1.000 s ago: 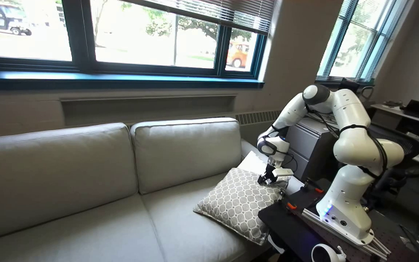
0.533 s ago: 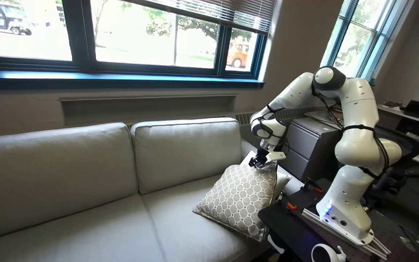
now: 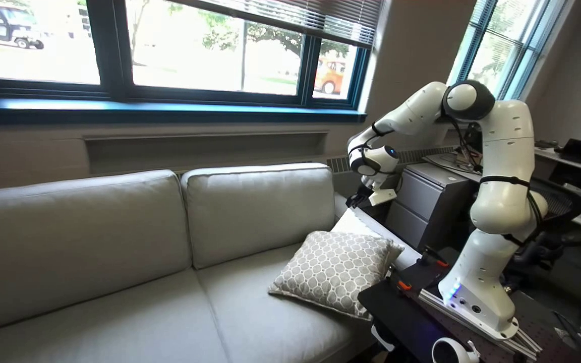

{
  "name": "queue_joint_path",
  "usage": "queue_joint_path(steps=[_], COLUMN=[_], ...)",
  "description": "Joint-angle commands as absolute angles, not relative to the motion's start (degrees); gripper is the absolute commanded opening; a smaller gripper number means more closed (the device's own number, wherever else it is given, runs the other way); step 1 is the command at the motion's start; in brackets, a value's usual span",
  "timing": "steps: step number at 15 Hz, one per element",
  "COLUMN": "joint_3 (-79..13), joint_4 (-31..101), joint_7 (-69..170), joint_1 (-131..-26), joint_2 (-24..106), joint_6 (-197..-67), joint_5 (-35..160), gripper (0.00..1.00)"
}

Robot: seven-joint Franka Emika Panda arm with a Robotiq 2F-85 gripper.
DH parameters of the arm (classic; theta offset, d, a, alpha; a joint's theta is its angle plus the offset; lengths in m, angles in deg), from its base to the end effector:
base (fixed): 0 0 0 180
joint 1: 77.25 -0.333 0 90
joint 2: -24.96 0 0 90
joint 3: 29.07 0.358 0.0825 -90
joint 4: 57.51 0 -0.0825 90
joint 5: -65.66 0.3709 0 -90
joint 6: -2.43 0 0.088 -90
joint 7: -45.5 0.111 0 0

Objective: Move the pillow in the middle of the couch to the right side

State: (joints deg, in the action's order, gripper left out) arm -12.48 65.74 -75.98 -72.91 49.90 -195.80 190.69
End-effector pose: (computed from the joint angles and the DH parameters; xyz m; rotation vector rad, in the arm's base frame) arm 0.4839 0.0036 0.2456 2.9993 0.0422 0.5972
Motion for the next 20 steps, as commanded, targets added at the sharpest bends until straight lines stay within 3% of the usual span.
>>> queue_joint_path(steps=[1,4,5,7,13,16,20], joint_3=[-25.4,-27.2,-26.9,-27.4,-32.8,-33.4,-25.4], joint_4=[65.7,65.4,66.2,67.0,69.8,70.5,71.1], joint_7=[-70.9,-70.7,-71.1,-71.3,-70.5,-70.7,-68.1], joint_1=[-83.7,-84.9,-84.8,-84.6,-79.2,-73.1,-58.3], joint_2=[44.9,44.4,44.3,45.4,52.6,58.5,67.4], joint_6=[-195.7,-195.4,-194.9,-194.7,-190.9,-186.4,-177.7], joint_5=[186.2,186.3,187.0,187.1,187.2,187.5,183.0], gripper=[0.05,0.05,0.3,0.35,0.81,0.99,1.0])
